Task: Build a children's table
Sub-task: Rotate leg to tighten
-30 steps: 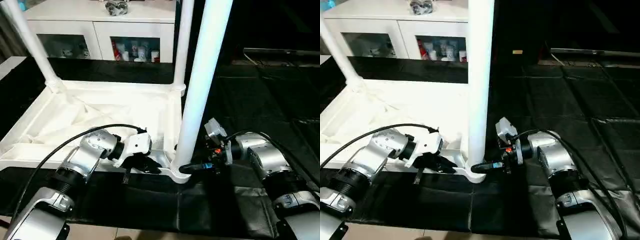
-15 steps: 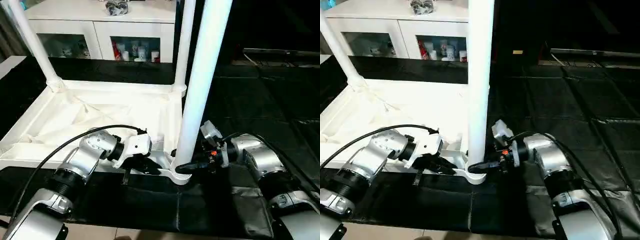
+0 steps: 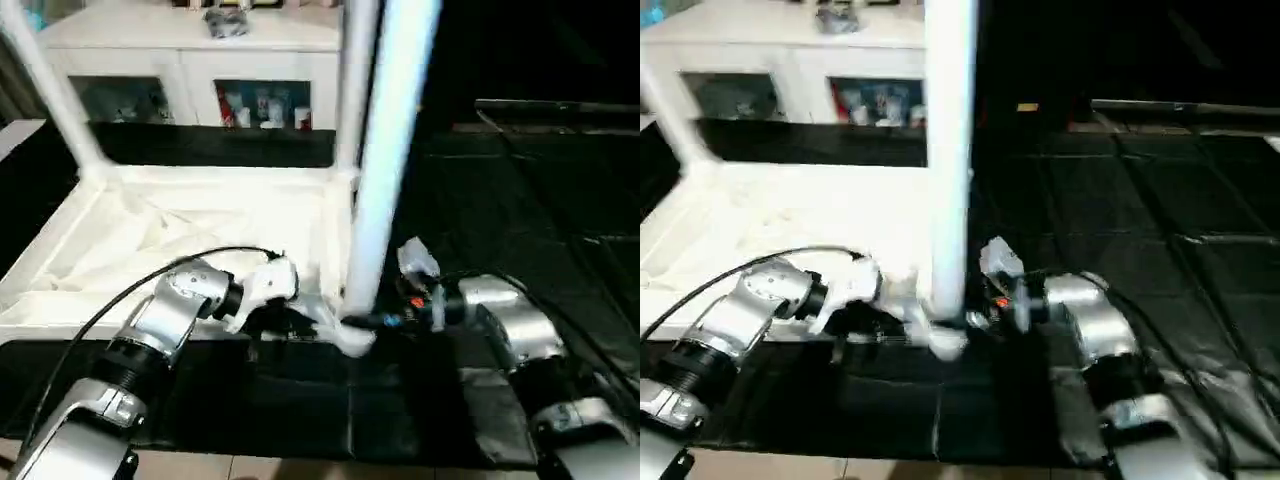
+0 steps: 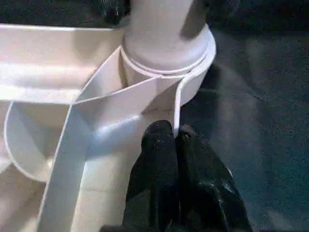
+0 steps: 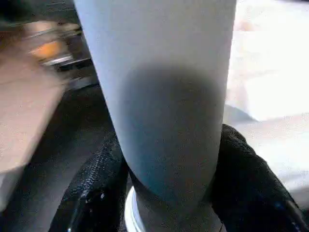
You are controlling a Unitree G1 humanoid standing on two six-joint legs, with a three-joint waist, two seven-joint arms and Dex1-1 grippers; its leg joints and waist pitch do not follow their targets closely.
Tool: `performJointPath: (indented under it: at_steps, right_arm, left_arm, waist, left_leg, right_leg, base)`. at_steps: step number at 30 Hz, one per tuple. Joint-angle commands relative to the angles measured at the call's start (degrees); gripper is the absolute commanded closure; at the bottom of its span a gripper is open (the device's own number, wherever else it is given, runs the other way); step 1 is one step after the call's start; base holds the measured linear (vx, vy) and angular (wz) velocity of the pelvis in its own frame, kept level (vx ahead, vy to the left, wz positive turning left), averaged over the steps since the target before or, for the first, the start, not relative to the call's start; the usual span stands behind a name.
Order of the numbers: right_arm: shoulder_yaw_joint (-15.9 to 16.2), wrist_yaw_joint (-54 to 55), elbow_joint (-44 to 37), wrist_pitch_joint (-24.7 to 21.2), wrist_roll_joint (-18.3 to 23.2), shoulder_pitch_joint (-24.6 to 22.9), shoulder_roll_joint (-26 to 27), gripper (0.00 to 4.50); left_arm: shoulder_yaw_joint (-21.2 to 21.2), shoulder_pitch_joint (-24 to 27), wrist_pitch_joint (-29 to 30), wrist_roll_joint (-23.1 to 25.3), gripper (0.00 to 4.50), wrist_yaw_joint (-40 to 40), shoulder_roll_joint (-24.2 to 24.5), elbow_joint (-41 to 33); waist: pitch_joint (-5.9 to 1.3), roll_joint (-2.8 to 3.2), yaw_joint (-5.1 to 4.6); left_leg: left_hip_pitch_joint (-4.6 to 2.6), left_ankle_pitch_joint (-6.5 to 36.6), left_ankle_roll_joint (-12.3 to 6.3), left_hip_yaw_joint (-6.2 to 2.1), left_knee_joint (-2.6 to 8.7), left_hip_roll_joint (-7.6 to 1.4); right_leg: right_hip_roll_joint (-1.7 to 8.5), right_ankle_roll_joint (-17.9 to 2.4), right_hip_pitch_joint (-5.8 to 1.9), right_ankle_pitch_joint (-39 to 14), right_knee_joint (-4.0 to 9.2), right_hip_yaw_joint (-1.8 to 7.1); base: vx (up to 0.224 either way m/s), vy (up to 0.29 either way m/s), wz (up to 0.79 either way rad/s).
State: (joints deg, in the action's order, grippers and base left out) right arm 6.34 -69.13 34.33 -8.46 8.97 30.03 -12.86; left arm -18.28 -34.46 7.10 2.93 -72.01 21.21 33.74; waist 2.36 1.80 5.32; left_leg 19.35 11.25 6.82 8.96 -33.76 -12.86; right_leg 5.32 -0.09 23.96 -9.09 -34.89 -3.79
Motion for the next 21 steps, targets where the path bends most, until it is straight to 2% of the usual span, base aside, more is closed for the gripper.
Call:
performJointPath:
  at_steps: [1,2,4,5,7,9,10,13,14,17,18,21]
  right_arm:
    - [2.70,9.22,1.28,-2.18,-2.61,1.21,5.69,2.45]
    - [2.35,12.11,1.86,-2.58,-3.01,1.69,6.79,2.45]
    - [1.33,18.62,3.51,-3.79,-3.70,3.10,9.12,2.50]
    - [0.63,22.69,4.91,-4.18,-4.00,4.28,10.62,2.50]
    - [0.06,27.55,6.38,-4.02,-4.78,5.62,12.38,2.51]
    - [-0.67,31.99,7.92,-3.76,-5.56,7.01,14.12,2.51]
    - [-1.24,34.56,8.86,-3.69,-6.06,7.88,15.26,2.51]
    - [-2.08,36.42,10.25,-2.84,-6.00,9.05,16.52,2.51]
    - [-2.58,36.33,10.41,-2.51,-5.43,9.23,16.79,2.18]
    - [-3.60,35.37,10.08,-2.42,-4.27,9.12,16.99,2.18]
    - [-3.53,34.75,9.83,-2.43,-4.09,8.93,16.82,1.78]
    - [-3.25,31.68,8.67,-1.67,-3.73,7.70,15.58,1.68]
  left_arm:
    - [-1.59,-1.96,2.08,0.12,4.50,6.19,-5.64,1.76]
    - [-1.28,-2.59,2.70,0.36,4.50,7.73,-6.39,2.56]
    - [-0.37,-3.90,4.25,0.54,4.50,11.06,-7.99,4.00]
    - [0.30,-4.86,5.11,0.57,4.50,13.39,-9.05,5.01]
    - [1.46,-6.12,6.46,0.79,4.50,16.46,-10.51,6.26]
    - [2.80,-7.57,7.26,0.98,4.50,19.79,-11.90,7.89]
    - [3.73,-8.50,7.69,1.16,4.50,21.80,-12.78,9.01]
    - [4.37,-9.27,7.83,1.45,4.50,23.82,-13.43,9.96]
    - [4.35,-9.32,7.73,1.54,4.50,24.08,-13.44,10.01]
    - [4.23,-9.06,7.45,1.68,4.50,23.85,-13.10,9.65]
    - [4.17,-8.89,7.23,1.73,4.50,23.48,-12.92,9.46]
    - [4.09,-8.00,6.03,1.68,4.50,21.57,-11.89,8.74]
  waist:
    - [-2.10,-0.24,-0.60]
    - [-2.25,-0.23,-1.05]
    - [-2.52,-0.08,-1.83]
    - [-2.58,0.18,-2.05]
    - [-2.56,0.69,-3.06]
    - [-2.42,0.67,-3.69]
    - [-2.58,0.61,-3.91]
    - [-2.80,0.64,-3.67]
    - [-2.90,0.44,-3.58]
    - [-3.14,0.29,-3.20]
    - [-3.26,0.34,-2.96]
    - [-3.50,0.29,-2.66]
  left_leg:
    - [0.11,20.37,0.38,0.70,4.45,1.33]
    - [0.03,21.47,0.46,0.30,4.34,1.59]
    - [0.50,21.18,0.11,-0.07,4.66,1.60]
    - [0.50,21.21,-0.01,-0.12,4.76,1.53]
    - [0.52,22.82,-0.56,-0.42,5.20,1.22]
    - [0.22,24.60,-0.85,-0.42,5.18,1.22]
    - [0.04,25.04,-0.99,-0.45,5.12,1.25]
    - [0.33,23.08,-1.70,-0.35,5.36,1.06]
    - [0.31,22.29,-1.98,-0.14,5.33,0.96]
    - [0.44,18.98,-2.57,0.20,5.29,0.88]
    - [0.36,17.36,-2.72,0.36,5.20,0.80]
    - [0.46,14.22,-3.41,0.65,4.97,0.88]
  right_leg:
    - [1.67,-5.04,-2.43,-36.28,6.67,0.71]
    - [1.91,-2.73,-2.66,-40.51,7.24,0.16]
    - [1.97,-2.04,-3.12,-39.73,7.48,-0.20]
    - [1.96,-2.36,-3.14,-38.73,7.52,-0.27]
    - [1.88,-4.24,-3.46,-34.33,7.62,-0.91]
    - [1.89,-5.27,-3.24,-33.05,7.84,-1.30]
    - [1.95,-5.50,-3.30,-32.72,7.86,-1.36]
    - [2.18,-7.23,-3.63,-28.52,7.45,-0.90]
    - [2.15,-8.33,-3.57,-26.13,7.17,-0.55]
    - [2.23,-10.46,-3.81,-21.40,6.51,-0.06]
    - [2.22,-11.38,-3.80,-19.32,6.26,0.07]
    - [2.19,-12.77,-4.04,-15.87,5.89,0.21]
  base:
    - [0.000,0.000,0.00]
    - [0.000,0.000,0.00]
    - [0.000,0.000,0.00]
    - [0.000,0.000,0.00]
    - [0.000,0.000,0.00]
    - [0.000,0.000,0.00]
    - [0.000,0.000,0.00]
    - [0.000,0.000,0.00]
    - [0.000,0.000,0.00]
    - [0.000,0.000,0.00]
    - [0.000,0.000,0.00]
    - [0.000,0.000,0.00]
